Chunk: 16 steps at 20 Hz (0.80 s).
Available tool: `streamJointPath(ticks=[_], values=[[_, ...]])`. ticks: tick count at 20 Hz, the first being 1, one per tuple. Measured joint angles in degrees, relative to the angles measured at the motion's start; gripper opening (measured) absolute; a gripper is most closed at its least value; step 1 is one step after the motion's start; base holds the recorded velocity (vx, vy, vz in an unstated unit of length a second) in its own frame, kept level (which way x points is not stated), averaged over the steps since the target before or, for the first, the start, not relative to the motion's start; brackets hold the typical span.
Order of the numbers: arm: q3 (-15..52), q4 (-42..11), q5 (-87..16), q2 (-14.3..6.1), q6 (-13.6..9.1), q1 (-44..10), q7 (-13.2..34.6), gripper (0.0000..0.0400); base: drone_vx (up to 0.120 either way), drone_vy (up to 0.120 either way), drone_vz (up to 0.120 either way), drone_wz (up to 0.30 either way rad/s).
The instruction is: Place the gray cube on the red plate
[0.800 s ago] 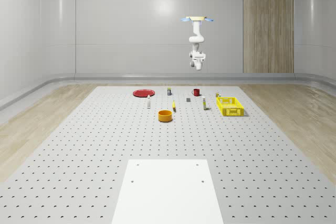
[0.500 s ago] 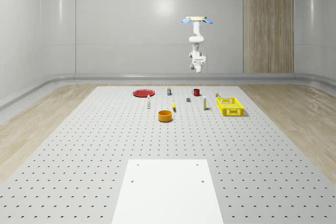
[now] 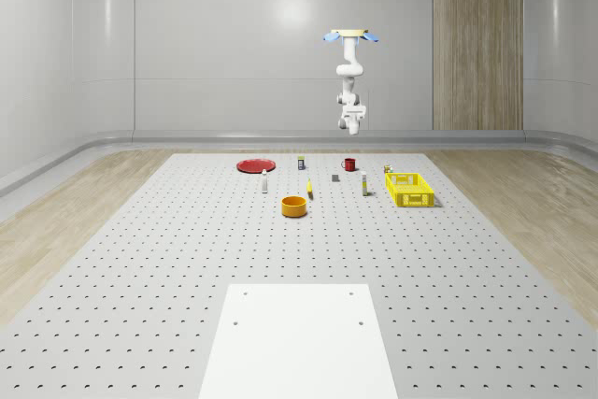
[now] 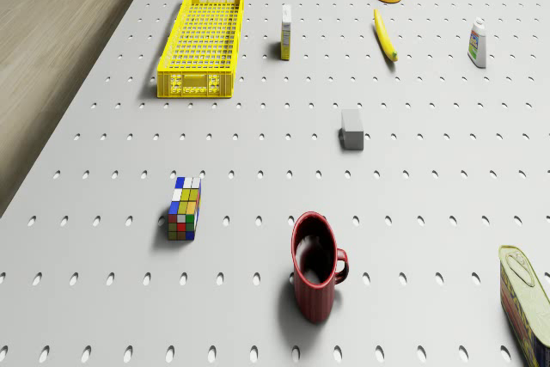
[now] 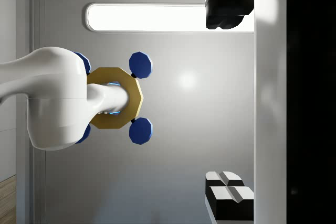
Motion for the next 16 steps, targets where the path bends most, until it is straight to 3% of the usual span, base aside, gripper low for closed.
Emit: streamJointPath(ticks=[16], values=[[0.1, 1.3, 0.0, 0.2, -0.3, -0.1, -0.1, 0.0400, 0.000, 0.000, 0.000, 0.000]])
